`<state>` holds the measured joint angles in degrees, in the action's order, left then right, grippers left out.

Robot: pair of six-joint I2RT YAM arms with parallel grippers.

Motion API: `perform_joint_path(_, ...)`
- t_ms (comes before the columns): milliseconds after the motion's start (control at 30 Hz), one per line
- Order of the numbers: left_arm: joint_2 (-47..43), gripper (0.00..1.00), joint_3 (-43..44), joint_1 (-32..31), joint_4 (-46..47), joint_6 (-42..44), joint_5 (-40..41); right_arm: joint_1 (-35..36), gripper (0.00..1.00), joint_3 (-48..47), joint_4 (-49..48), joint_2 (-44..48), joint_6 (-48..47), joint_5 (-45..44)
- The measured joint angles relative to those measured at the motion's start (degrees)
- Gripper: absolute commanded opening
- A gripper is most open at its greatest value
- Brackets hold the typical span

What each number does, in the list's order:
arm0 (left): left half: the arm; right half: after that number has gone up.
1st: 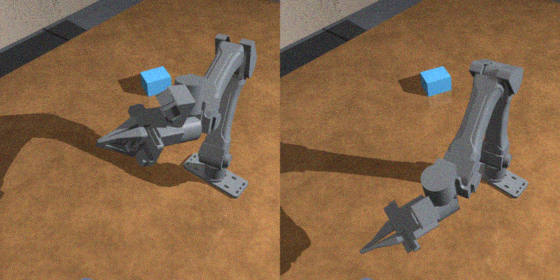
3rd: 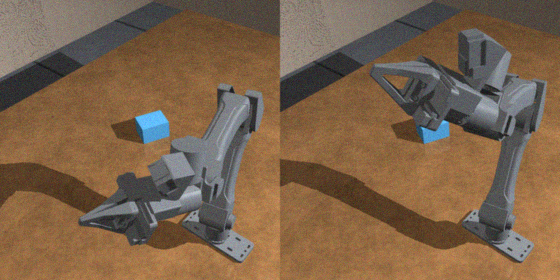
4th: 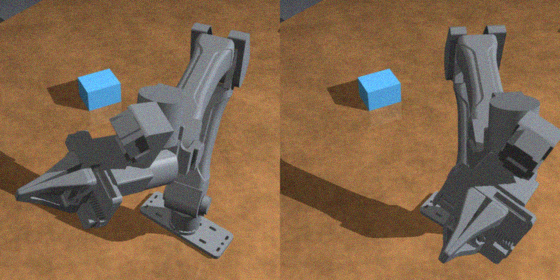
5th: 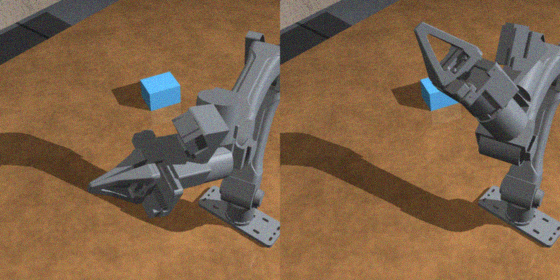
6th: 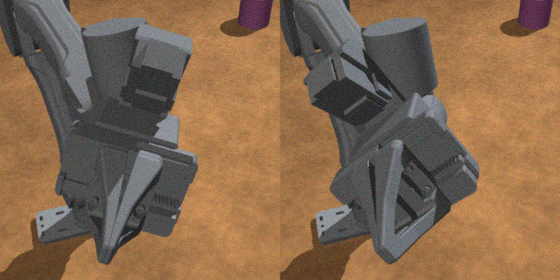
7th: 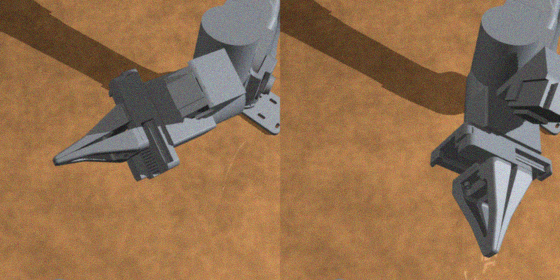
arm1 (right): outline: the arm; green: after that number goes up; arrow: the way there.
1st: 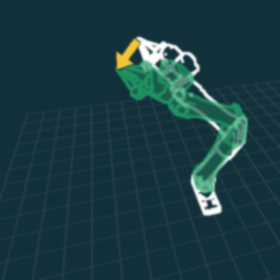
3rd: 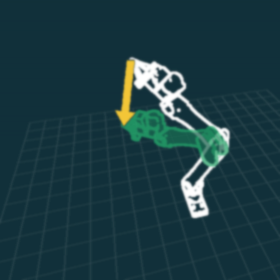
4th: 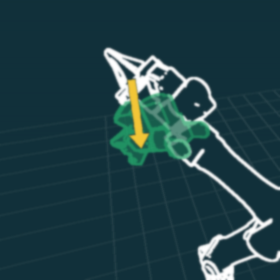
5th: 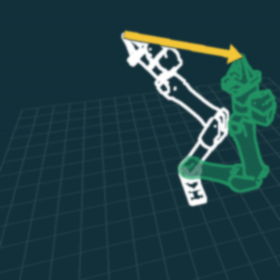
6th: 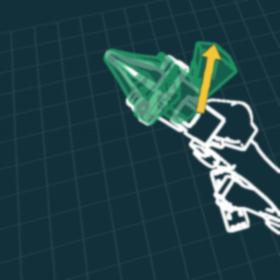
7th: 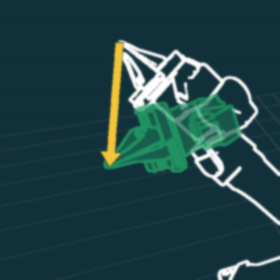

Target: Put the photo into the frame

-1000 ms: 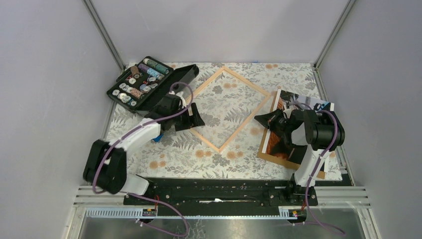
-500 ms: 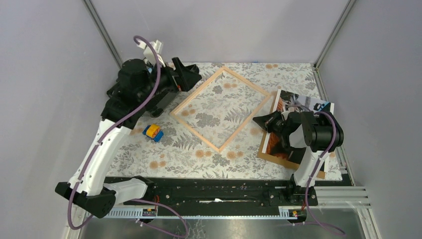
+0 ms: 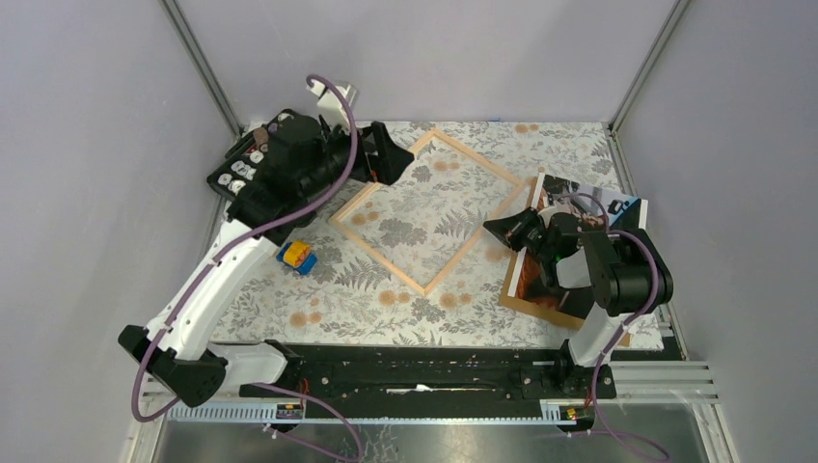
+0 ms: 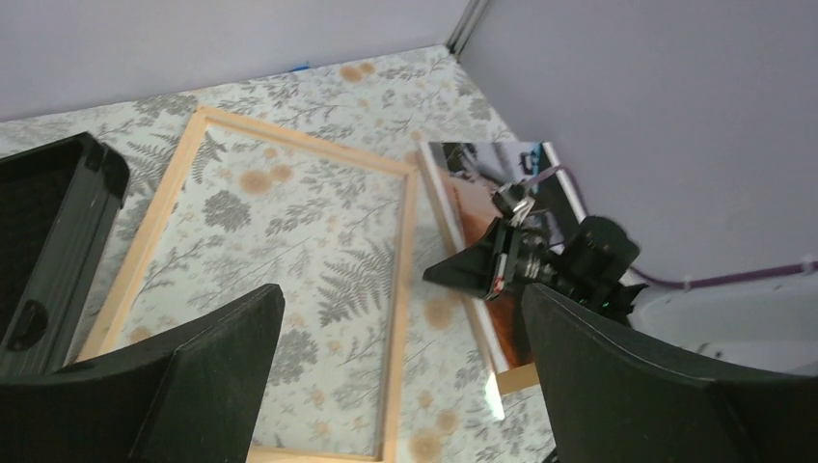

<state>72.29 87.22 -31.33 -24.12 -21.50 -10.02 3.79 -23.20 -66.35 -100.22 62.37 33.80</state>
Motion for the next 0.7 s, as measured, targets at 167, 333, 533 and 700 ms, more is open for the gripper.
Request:
perform_joint_path(167,-4.6,0.99,-7.0,-1.5,2.0,4.0,5.6,1.9,0.0,-3.7,0.1,-1.4,-0.5,-0.3)
perform_joint_path(333,-9.2,0.99,-12.3,-0.5,5.8,5.2,9.2,4.2,0.0,-7.9,2.3,-1.1,-2.3,-0.7)
perform_joint_path(533,-12.0,0.99,-15.0,-0.2,8.5,5.3,10.6,6.4,0.0,-8.4,3.0,0.2,-1.3,-3.7)
perform_joint_path(700,-12.7,0.99,-15.6,-0.2,9.7,5.4,10.7,7.9,0.0,-8.4,1.2,-0.6,1.9,-7.4)
